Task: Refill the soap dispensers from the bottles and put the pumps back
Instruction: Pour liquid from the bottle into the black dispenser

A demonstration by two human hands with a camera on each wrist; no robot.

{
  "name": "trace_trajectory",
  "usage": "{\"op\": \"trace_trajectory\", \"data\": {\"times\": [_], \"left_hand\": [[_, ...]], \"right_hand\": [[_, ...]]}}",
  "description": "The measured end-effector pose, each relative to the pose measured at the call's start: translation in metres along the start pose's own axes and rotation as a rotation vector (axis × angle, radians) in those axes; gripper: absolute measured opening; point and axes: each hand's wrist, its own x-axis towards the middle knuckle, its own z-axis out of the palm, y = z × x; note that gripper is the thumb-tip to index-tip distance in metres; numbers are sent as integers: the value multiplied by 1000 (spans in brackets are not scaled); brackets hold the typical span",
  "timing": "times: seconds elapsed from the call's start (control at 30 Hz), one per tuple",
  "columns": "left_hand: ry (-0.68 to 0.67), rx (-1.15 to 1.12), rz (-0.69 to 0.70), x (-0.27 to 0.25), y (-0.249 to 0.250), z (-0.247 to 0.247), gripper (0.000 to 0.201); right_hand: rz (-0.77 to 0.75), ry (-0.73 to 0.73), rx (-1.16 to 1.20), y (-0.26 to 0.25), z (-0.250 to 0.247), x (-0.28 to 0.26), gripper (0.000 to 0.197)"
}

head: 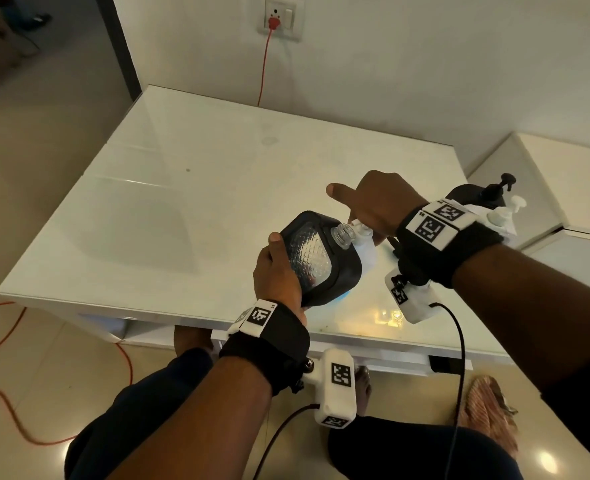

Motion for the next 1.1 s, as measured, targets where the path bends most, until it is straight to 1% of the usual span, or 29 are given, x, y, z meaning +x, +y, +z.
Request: {"op": "trace_trajectory", "data": {"times": [0.07,0.13,0.2,0.27,0.33,0.37,0.43,0.5,0.57,0.63,0.7,0.73,0.8,0.87,0.97,1.0,1.1], "left_hand": [[-5,-10,-5,1,-1,-1,38],[-7,-5,-7,1,-2,-2,40],[-5,14,7,1,-2,-1,43],[-5,33,21,1,-2,-1,46],[-1,39,34,2,-2,-1,43],[1,38,40,3,-3,-1,42],[-3,36,35,4,-4,-1,50],[2,21,22,4,-4,-1,60],[3,11,24,4,-3,0,61],[2,9,27,4,-3,-1,55],[7,11,37,4,-5,-1,44],[11,15,37,4,-5,-1,42],[13,20,36,2,-4,-1,46],[1,23,49,0,-2,0,52],[11,25,39,0,-1,-1,78],[11,24,35,0,0,-1,79],[2,26,26,-1,0,-1,70]], "right_hand": [[7,20,-21,-2,2,-1,58],[-19,18,-30,0,3,3,59],[-38,5,9,2,4,5,66],[-35,-31,53,3,1,3,78],[-39,-71,71,4,-2,2,90],[-35,-71,73,4,-3,3,92],[-33,-47,67,5,-1,4,86],[-48,-10,43,6,3,6,73],[-55,12,-16,6,5,7,63],[-59,29,-50,5,7,8,58],[-54,36,-16,4,7,7,61],[-52,25,10,4,5,6,66],[-37,-18,67,3,1,2,77],[-26,-44,83,3,-1,1,82],[-43,-22,41,2,0,3,74],[-52,-4,23,2,2,4,71],[-53,29,-21,3,5,5,63]]}}
